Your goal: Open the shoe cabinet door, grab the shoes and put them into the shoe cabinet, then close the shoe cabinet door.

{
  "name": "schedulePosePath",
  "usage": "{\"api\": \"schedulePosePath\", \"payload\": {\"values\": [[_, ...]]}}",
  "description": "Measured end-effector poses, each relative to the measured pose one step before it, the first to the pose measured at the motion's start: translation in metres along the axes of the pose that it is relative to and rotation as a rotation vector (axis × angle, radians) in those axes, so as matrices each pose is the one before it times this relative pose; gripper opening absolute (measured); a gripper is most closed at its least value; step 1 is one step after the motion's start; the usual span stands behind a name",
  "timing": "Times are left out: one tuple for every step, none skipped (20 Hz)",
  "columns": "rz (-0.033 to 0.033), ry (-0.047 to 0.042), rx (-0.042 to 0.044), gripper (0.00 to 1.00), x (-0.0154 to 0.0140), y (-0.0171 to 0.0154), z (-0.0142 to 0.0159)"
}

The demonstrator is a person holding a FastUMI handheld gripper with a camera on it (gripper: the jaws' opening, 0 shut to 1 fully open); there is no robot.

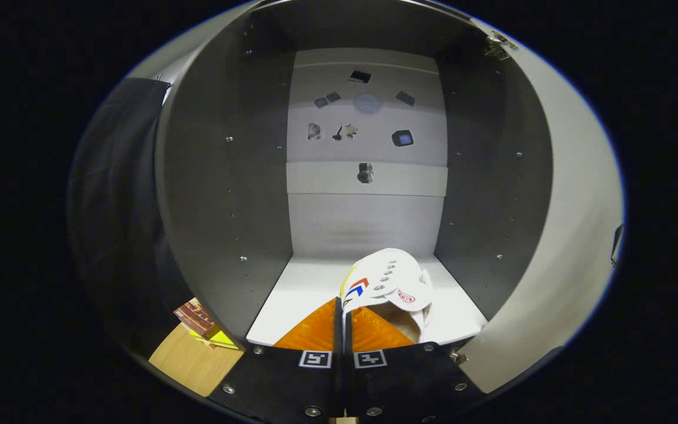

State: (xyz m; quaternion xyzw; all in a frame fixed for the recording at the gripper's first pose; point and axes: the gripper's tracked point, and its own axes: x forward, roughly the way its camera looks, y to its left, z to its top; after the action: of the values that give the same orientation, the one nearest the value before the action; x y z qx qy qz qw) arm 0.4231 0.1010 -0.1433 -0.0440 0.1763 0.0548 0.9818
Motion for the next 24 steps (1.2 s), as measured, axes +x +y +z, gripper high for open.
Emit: {"api": "schedulePosePath", "payload": {"values": [[0.00901,0.01386,-0.00254,0.0,0.01171,-0.00088,-0.00145],[0.00606,0.01127,-0.00142,0.0,0.00895,-0.00044,-0.00131],[0.00502,0.00447,-0.00045,0.0,0.01129,-0.00112,-0.00017],[0.0015,0.00442,-0.00371,0.0,0.00841,-0.00139,-0.00082],[0.0009,0.0011,-0.00456,0.0,0.0076,-0.0018,-0.0003],[-0.00171,0.00632,-0.01037,0.0,0.00404,-0.00157,-0.00089],[0.00042,0.00606,-0.00845,0.0,0.00834,-0.00101,-0.00053],[0.00157,0.00511,-0.00888,0.0,0.00958,0.00001,0.00095],[0.00162,0.00485,-0.01252,0.0,0.00638,0.0004,-0.00008],[0.00245,0.00649,-0.01148,0.0,0.00503,0.00056,-0.00129],[0.0082,0.0064,-0.00557,0.0,0.00316,0.00165,-0.00208],[0.00669,0.00298,-0.00357,0.0,0.00086,0.00119,-0.00223],[-0.00115,-0.00142,-0.00553,0.0,-0.00052,-0.0001,0.00022],[0.00183,0.00768,-0.00974,0.0,0.00184,0.00103,-0.00243],[0.00371,0.00916,-0.00826,0.01,-0.00002,0.00004,-0.00345],[0.00005,0.00619,-0.00275,0.02,0.00095,-0.00148,-0.00303],[0.00545,0.00439,0.00072,0.08,-0.00089,-0.00126,-0.00093],[-0.00134,-0.00102,0.00371,0.11,0.00036,-0.00273,-0.00084],[-0.00457,0.00098,0.00276,0.23,0.00048,-0.00497,-0.00066],[-0.00888,-0.00347,0.00624,0.3,-0.00034,-0.00352,0.00104],[-0.00513,-0.00457,0.00576,0.37,-0.0008,0.00206,0.00361],[-0.00151,-0.00671,0.00291,0.45,-0.00255,-0.0013,0.00281],[-0.00332,-0.00941,0.0027,0.5,-0.00358,-0.00092,0.00475],[0.00366,-0.00752,0.00126,0.52,-0.00101,0.00167,0.0023]]}}
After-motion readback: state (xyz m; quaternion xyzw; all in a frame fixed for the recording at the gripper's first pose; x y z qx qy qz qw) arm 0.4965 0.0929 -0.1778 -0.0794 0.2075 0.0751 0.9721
